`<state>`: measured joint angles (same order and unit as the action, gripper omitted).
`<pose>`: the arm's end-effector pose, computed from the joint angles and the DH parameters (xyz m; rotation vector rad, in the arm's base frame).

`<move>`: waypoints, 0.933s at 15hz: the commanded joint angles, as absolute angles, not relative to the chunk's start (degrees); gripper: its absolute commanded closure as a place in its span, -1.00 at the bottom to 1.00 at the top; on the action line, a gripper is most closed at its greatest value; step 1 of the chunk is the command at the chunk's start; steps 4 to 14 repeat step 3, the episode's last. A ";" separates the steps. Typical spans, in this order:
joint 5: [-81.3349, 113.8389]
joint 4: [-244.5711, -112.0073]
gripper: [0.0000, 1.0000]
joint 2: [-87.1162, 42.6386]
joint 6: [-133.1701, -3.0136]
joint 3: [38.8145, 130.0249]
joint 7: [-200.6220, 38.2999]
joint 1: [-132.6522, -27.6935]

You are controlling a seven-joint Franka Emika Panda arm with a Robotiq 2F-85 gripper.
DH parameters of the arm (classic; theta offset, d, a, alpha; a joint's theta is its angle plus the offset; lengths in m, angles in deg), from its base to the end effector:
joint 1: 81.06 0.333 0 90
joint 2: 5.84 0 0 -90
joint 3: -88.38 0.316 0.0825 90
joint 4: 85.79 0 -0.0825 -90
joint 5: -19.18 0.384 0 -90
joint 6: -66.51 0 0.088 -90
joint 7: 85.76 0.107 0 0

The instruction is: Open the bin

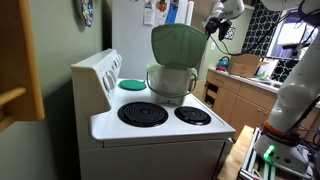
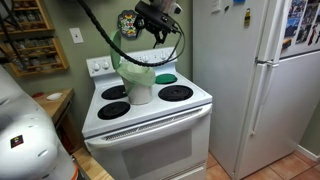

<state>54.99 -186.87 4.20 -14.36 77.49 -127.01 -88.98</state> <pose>0.4746 -0.0968 0.6365 -2.4153 -0.5433 -0.2281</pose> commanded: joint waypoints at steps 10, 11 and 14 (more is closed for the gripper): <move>54.77 -186.93 -1.00 4.35 -14.17 77.03 -127.09 -88.59; 54.77 -186.93 -1.00 4.35 -14.17 77.03 -127.09 -88.59; 54.77 -186.93 -1.00 4.35 -14.17 77.03 -127.09 -88.59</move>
